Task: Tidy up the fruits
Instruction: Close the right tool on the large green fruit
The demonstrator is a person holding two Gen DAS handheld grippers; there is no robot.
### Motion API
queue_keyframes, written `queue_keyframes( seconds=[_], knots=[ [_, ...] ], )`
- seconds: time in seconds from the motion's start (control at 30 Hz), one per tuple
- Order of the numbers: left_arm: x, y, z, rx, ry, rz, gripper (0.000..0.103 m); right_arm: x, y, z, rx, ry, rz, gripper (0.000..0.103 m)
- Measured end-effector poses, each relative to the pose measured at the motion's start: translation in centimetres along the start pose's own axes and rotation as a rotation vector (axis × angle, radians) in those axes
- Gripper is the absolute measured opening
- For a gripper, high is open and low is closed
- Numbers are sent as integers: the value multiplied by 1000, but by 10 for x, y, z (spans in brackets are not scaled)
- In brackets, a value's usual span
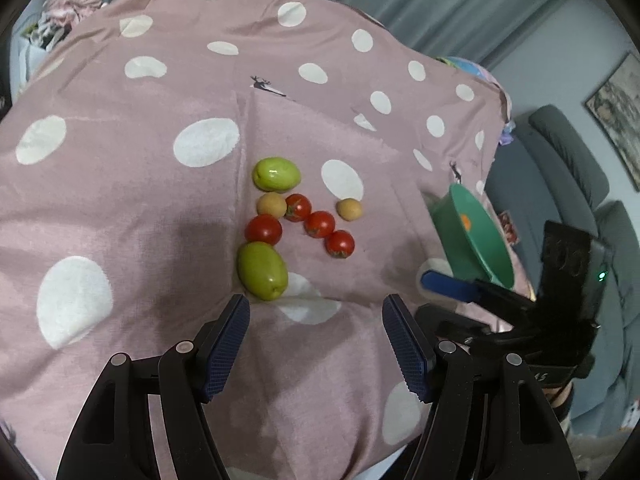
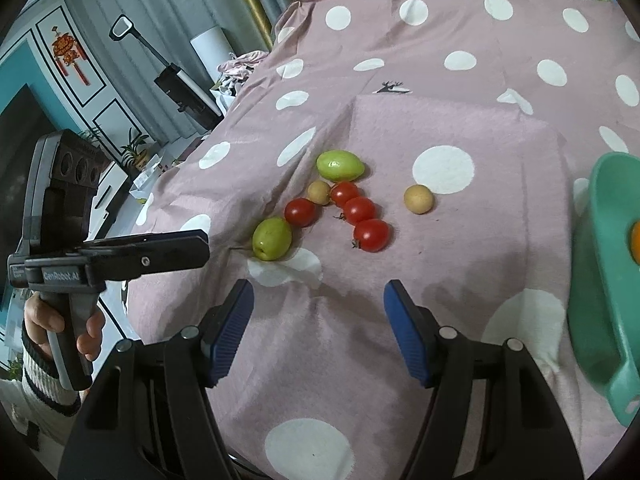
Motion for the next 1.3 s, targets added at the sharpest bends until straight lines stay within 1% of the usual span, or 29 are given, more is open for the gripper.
queue_keyframes(
  seconds=[0.3, 0.6, 0.77, 0.97, 1.13, 1.27, 1.3],
  knots=[
    [-6, -6, -16, 45, 27, -3, 69, 6, -7, -19, 7, -59, 7, 68],
    [4, -12, -37, 110, -31, 24, 69, 16, -12, -42, 21, -136, 8, 68],
    [6, -13, -49, 157, -39, 43, 69, 19, -13, -54, 30, -168, 5, 69],
    [7, -19, -55, 191, -46, 73, 69, 20, -15, -64, 37, -196, 1, 69],
    [2, -23, -62, 216, -79, 55, 69, 18, -12, -70, 44, -216, -15, 69],
    [-7, -19, -76, 263, -31, 75, 69, 16, -12, -72, 42, -221, -29, 69],
    [-7, -18, -79, 272, -32, 74, 69, 15, -12, -71, 40, -222, -33, 69]
  ],
)
Point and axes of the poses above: each gripper's, at about its wrist camera, not at the fingertips, and z roughly against the way its jaws point, x to its left, y to its underside, the point moved 9 cm from there along -z, roughly the way its jaws point, and after that the axes turned 11 degrees about z, right-handed, at the moved point
